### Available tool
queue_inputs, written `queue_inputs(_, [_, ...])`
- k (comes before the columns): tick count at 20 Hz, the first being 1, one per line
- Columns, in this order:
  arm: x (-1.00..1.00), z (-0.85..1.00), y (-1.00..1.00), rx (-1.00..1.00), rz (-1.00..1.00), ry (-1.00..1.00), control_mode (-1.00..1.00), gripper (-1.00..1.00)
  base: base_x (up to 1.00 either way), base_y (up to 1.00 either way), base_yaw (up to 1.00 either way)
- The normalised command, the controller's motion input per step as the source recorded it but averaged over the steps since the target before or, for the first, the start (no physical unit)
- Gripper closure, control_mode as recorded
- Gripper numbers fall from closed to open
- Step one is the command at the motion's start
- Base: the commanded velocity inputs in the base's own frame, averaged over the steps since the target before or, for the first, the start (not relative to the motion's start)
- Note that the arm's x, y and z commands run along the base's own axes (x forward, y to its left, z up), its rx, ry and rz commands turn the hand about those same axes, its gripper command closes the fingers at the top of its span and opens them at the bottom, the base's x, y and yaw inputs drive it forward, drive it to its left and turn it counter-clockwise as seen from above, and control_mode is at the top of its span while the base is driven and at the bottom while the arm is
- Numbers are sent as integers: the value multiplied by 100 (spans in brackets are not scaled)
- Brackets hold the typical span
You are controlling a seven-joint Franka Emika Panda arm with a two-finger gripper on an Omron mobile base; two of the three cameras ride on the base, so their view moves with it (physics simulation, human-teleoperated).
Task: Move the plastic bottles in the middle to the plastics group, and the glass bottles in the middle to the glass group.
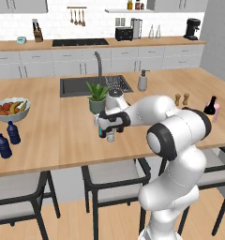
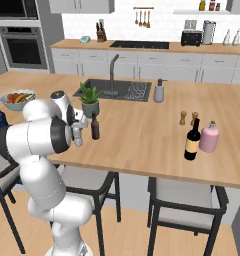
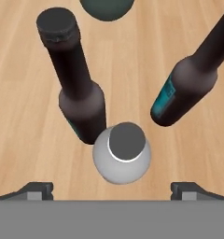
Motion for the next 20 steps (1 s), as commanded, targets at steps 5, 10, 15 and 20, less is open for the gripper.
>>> queue_inputs(5, [0,0,-2,0,0,0,-100,-100,0,0,0])
queue_inputs(10, [0,0,-5,0,0,0,-100,-100,0,0,0])
queue_inputs(15, [8,0,-2,0,0,0,-100,-100,0,0,0])
queue_inputs(20, [10,-6,0,0,0,0,-100,-100,0,0,0])
